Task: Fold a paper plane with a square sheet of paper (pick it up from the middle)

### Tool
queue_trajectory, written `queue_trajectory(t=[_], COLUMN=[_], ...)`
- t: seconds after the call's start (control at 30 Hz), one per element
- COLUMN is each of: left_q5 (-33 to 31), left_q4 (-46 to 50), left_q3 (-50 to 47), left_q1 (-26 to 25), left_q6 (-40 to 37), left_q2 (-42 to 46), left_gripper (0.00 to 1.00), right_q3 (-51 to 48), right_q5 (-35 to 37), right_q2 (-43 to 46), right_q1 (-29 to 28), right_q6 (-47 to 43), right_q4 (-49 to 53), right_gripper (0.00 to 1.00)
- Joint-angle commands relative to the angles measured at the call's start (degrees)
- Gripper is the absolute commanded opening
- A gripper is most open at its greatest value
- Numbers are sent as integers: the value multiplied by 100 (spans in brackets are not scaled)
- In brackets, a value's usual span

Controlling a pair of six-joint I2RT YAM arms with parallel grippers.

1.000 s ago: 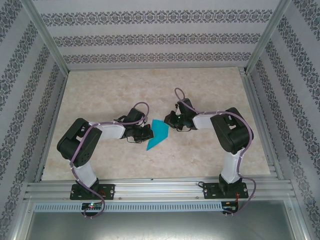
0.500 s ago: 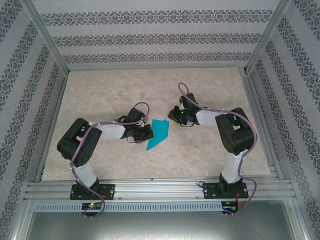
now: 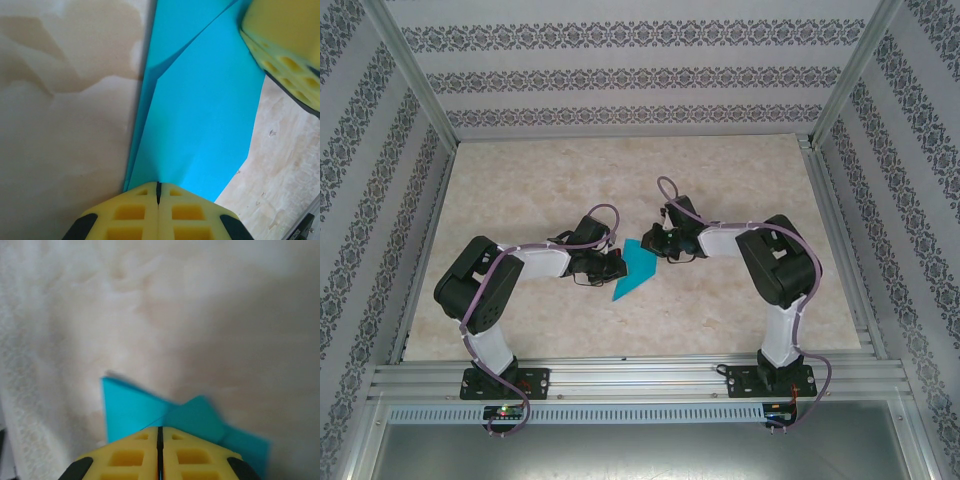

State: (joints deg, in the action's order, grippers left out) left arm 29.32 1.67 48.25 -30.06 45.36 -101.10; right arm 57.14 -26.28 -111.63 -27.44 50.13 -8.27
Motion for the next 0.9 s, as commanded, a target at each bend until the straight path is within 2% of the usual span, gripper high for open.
queue_trajectory(t=[0.0, 0.2, 0.33, 0.57, 0.87], left_q5=[-511, -518, -523, -471, -440], left_q4=[1292, 1283, 1292, 1274, 1274], left_q3=[-275, -303, -277, -246, -212], left_q1=[-70, -70, -70, -70, -70], left_q6=[-146, -151, -149, -168, -190], left_q2=[-314, -306, -323, -340, -331], left_gripper=[1, 1, 1, 1, 1], right_q3=[-91, -13, 60, -3, -328], right_q5=[387, 580, 334, 150, -453], right_q2=[-180, -150, 16, 649, 231], right_q1=[240, 607, 679, 364, -223], right_q6=[-42, -169, -235, -230, 379], right_q4=[-47, 85, 59, 127, -731], right_gripper=[9, 9, 10, 11, 8])
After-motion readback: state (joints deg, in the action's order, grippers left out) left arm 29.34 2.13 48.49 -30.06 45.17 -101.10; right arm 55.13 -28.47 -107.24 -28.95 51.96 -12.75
